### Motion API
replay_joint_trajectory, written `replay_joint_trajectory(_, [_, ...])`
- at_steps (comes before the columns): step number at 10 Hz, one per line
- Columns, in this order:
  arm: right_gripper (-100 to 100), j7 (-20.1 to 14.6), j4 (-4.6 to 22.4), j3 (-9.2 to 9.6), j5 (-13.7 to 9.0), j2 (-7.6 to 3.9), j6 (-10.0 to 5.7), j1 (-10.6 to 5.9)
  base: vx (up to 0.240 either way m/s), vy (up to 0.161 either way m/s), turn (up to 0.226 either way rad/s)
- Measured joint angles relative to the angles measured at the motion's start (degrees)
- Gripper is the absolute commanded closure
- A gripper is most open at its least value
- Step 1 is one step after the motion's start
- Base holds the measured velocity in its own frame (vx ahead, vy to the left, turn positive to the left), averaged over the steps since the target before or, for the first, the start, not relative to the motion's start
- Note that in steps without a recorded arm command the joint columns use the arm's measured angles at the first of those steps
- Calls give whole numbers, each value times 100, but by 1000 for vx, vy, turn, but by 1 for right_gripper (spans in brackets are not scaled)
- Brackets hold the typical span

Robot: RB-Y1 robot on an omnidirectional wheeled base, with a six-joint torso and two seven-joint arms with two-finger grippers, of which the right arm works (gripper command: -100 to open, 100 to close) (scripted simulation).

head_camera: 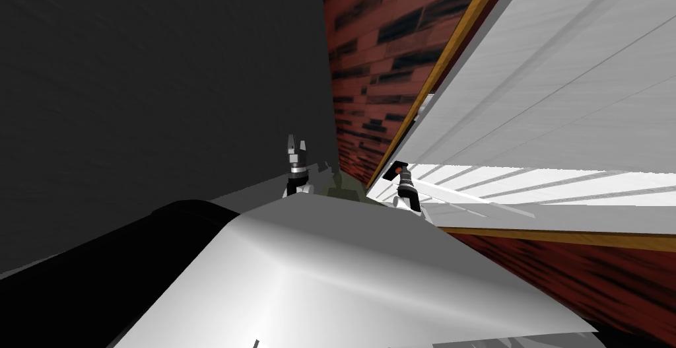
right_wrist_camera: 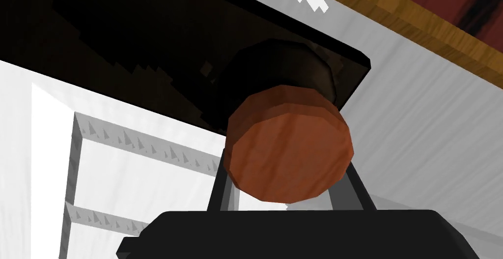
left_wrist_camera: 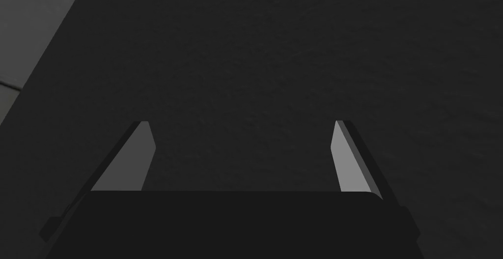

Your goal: Pull the door open

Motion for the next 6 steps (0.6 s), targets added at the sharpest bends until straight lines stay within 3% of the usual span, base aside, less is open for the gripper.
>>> replay_joint_trajectory(6, [100, -722, 84, 44, -655, -42, -37, -69, -55, -15, 66])
